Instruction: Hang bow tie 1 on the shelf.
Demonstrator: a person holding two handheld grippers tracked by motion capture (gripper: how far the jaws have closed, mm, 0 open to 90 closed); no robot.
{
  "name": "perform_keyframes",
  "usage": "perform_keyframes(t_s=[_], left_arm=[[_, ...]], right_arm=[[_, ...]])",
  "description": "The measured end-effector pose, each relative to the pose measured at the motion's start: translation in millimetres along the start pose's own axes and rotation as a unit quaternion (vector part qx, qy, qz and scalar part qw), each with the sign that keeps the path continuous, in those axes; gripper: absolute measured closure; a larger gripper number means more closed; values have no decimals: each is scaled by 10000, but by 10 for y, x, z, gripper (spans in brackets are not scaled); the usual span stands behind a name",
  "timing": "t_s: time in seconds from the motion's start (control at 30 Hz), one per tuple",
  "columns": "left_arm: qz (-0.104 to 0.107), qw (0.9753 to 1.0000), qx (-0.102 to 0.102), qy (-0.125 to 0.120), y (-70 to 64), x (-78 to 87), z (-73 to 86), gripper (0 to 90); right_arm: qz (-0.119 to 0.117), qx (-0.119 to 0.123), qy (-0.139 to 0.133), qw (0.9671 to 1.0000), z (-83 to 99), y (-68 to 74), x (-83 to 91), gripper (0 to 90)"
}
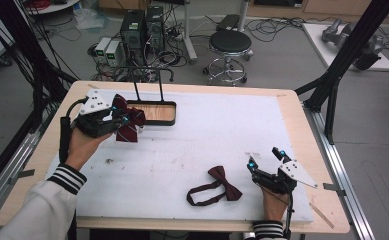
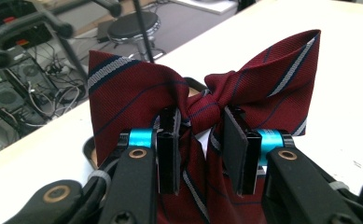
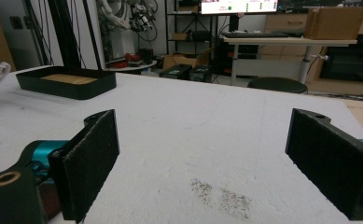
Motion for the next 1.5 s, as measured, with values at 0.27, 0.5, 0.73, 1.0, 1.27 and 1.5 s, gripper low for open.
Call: perform_keyframes(t_s=[0.27, 0.5, 0.73, 1.0, 1.27, 1.5], left_arm=[[0, 9990, 267, -358, 211, 81, -64, 685], [-68, 9987, 329, -381, 400, 125, -133, 685], [-176, 9978, 447, -453, 610, 134, -161, 685], [-229, 9975, 480, -472, 814, 102, -251, 685], [-273, 9974, 492, -446, 938, 73, -311, 685], [-315, 9972, 495, -466, 1047, 36, -397, 685]], right_arm=[[-3, 13, 2, 10000, 0, 2, 1, 89], [-3, 55, 5, 10000, 1, 3, 1, 89], [3, 29, 5, 10000, 1, 2, 1, 89], [1, 61, -3, 10000, 0, 1, 0, 89], [11, 35, 13, 10000, 0, 6, -2, 89], [2, 38, 18, 10000, 0, 2, -5, 89]])
Point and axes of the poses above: each handheld gripper's, and its own axes: x roughly backward along the jaws, z roughly out of its underside, y roughly to its left, the point moved 4 cm from there along -x, roughly forward along the jaws, and after that the axes turned 2 degrees about x, right-handed, at the moved point
